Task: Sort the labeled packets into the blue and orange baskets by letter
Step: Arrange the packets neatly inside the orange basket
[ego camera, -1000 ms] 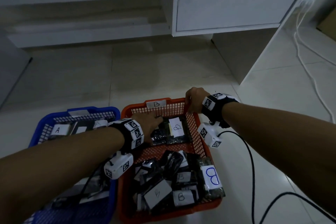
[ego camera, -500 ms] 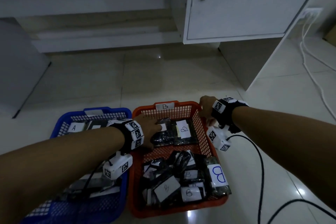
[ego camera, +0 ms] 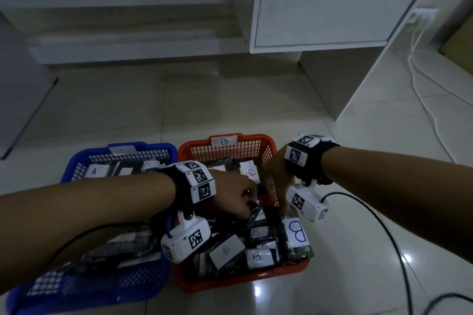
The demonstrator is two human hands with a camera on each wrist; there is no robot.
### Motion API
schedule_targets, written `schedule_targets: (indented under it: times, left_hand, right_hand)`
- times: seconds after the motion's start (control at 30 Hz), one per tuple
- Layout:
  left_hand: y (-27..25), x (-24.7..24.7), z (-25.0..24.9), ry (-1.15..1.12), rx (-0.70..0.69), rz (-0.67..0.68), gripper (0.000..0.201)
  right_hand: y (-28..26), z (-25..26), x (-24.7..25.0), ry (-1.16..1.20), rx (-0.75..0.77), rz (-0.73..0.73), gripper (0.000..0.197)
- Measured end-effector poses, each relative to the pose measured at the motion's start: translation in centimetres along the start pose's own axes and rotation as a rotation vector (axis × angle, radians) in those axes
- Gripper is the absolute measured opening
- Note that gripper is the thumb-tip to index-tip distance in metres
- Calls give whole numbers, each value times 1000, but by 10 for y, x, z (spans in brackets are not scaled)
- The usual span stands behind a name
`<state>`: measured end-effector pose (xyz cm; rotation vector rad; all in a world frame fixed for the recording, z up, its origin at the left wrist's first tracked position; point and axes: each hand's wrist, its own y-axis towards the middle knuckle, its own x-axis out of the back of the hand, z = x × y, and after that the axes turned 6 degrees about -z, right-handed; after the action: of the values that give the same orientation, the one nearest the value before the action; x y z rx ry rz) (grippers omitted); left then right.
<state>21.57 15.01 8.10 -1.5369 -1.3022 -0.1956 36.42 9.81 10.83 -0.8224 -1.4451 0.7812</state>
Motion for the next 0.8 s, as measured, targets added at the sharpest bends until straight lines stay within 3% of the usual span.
schedule_targets:
  times: [0.3, 0.4, 0.63, 0.7, 0.8]
  left_hand:
    - [-8, -1, 1, 56, -6, 30, 64]
    - [-11, 1, 0, 30, 5, 36, 64]
    - [-16, 3, 4, -21, 74, 69, 71]
    - [-14, 2, 5, -9, 78, 80, 72]
    - [-11, -1, 4, -32, 74, 92, 64]
  right_hand:
    - [1, 4, -26, -119, 58, 2, 60]
    - [-8, 1, -19, -115, 70, 1, 51]
    - [-22, -25, 20, 265, 24, 62, 43]
    - [-17, -34, 32, 344, 22, -33, 34]
    - [4, -41, 43, 429, -33, -390, 27]
